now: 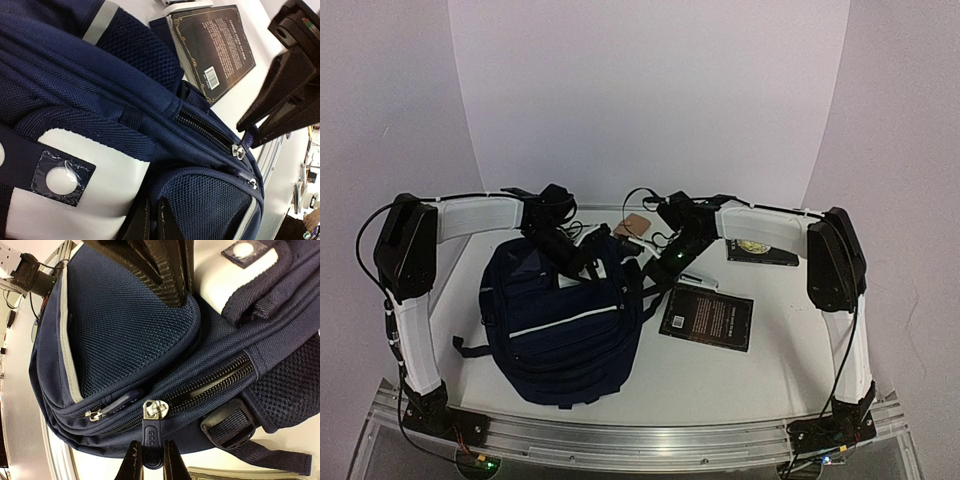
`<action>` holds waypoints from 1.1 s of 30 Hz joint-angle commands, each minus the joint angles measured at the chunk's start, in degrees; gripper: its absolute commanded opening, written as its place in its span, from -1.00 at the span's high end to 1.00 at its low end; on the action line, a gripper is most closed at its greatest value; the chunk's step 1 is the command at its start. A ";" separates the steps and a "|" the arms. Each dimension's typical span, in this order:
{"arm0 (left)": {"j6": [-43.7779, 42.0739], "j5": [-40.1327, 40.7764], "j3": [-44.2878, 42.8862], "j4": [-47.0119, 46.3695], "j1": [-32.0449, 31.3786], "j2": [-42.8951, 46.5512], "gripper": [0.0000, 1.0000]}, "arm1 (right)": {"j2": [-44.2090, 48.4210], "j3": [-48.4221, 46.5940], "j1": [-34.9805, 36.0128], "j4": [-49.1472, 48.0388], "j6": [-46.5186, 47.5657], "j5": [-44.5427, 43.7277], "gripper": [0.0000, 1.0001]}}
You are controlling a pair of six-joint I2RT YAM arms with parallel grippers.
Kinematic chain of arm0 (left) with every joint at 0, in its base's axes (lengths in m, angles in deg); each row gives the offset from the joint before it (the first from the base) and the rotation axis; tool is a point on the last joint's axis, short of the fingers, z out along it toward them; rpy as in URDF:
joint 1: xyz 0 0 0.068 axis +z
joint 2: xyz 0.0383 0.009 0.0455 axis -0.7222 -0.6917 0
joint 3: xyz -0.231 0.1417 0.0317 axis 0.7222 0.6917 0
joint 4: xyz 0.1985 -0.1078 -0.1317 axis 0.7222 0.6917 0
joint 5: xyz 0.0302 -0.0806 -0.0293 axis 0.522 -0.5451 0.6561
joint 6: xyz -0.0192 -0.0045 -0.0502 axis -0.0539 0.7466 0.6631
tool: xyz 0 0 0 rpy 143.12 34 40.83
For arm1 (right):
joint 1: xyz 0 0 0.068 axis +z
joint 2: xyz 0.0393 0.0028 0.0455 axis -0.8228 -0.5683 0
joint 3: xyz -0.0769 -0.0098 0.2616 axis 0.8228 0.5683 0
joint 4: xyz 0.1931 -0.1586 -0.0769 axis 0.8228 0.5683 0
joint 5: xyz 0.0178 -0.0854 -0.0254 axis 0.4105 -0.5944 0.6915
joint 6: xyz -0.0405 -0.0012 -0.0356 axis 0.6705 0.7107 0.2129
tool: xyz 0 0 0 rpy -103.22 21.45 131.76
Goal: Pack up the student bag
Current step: Unzip the student bag at the center of the board.
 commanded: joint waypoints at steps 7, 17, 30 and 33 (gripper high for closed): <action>18.37 12.89 -3.59 -5.76 5.66 -0.03 1.00 | 4.08 4.59 -0.53 -0.57 -6.01 6.72 1.00; 28.25 18.37 -7.94 -4.62 8.20 -3.93 1.00 | 6.05 11.63 0.71 -1.17 -12.59 14.44 1.00; 44.00 21.85 -1.01 -6.83 10.88 2.06 1.00 | 5.83 9.75 6.03 -6.29 -16.19 9.45 1.00; 46.47 23.72 -3.11 -6.41 10.90 0.23 1.00 | 7.56 14.15 8.43 -11.49 -18.39 6.71 1.00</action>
